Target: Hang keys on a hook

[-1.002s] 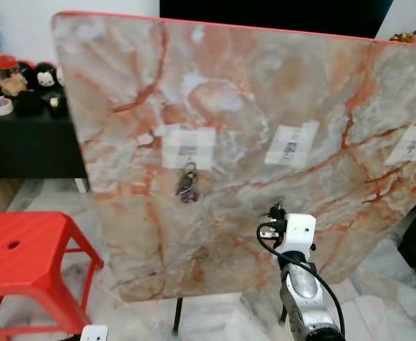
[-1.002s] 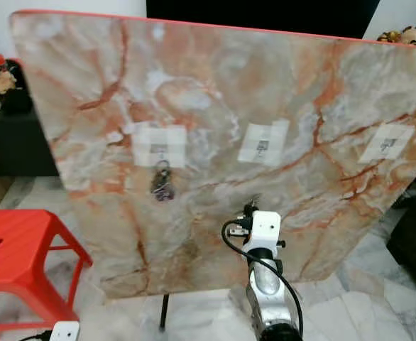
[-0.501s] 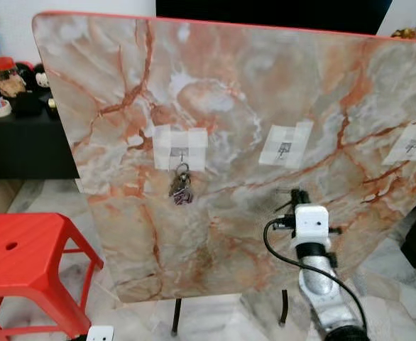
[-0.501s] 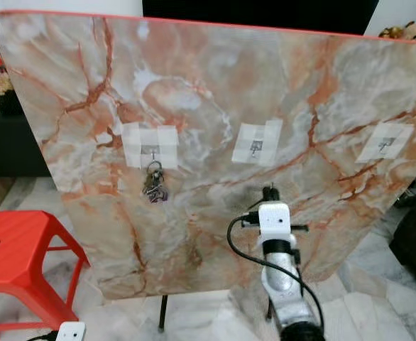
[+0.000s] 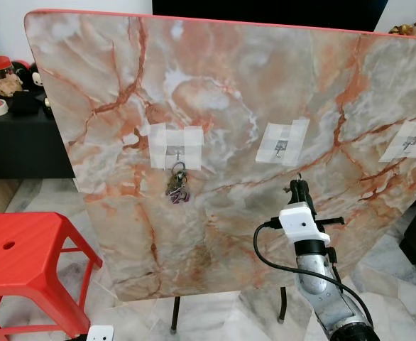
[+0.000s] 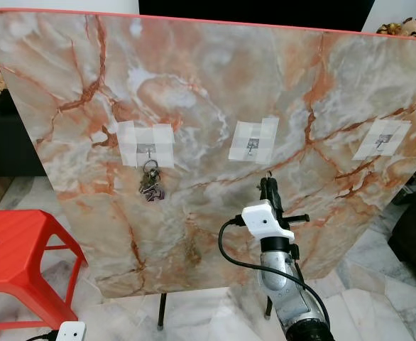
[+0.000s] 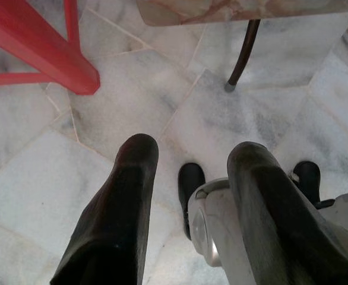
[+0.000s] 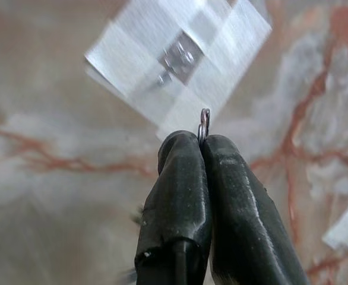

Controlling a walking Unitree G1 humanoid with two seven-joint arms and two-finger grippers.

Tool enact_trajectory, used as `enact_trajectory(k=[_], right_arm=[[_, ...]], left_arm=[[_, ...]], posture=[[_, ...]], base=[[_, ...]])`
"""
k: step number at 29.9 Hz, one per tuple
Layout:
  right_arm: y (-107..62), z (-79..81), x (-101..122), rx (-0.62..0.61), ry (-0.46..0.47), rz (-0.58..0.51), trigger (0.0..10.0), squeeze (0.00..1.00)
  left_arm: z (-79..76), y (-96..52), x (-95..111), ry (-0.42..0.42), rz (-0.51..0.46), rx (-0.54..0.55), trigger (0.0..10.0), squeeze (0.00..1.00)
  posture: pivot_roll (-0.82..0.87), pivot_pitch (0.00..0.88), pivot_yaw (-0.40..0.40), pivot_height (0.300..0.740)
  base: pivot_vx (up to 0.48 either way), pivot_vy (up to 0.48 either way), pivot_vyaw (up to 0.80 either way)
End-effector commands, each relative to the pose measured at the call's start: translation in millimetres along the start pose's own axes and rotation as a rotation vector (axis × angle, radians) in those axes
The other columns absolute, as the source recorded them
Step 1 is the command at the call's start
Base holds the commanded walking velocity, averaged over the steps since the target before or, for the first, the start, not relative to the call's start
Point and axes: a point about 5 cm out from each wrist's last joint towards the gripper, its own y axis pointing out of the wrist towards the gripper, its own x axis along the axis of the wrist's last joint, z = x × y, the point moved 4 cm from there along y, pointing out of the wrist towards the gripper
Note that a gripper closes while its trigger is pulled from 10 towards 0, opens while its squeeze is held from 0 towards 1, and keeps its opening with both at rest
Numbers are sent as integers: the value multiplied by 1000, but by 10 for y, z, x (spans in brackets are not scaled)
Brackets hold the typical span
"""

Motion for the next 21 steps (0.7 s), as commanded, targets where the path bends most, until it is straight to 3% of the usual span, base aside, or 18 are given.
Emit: enact_trajectory(k=[1, 21], right_arm=[[41, -27, -5, 1, -15, 0, 10000, 0], [365, 9, 120, 15, -56, -18, 10000, 0]], left_arm=[[-28, 1, -22, 5, 13, -9, 10000, 0], [-46, 6, 10, 3, -2, -11, 10000, 0]], posture=[[57, 0, -122, 740], [63, 0, -121, 740]], base=[[0, 0, 0], [0, 0, 0]])
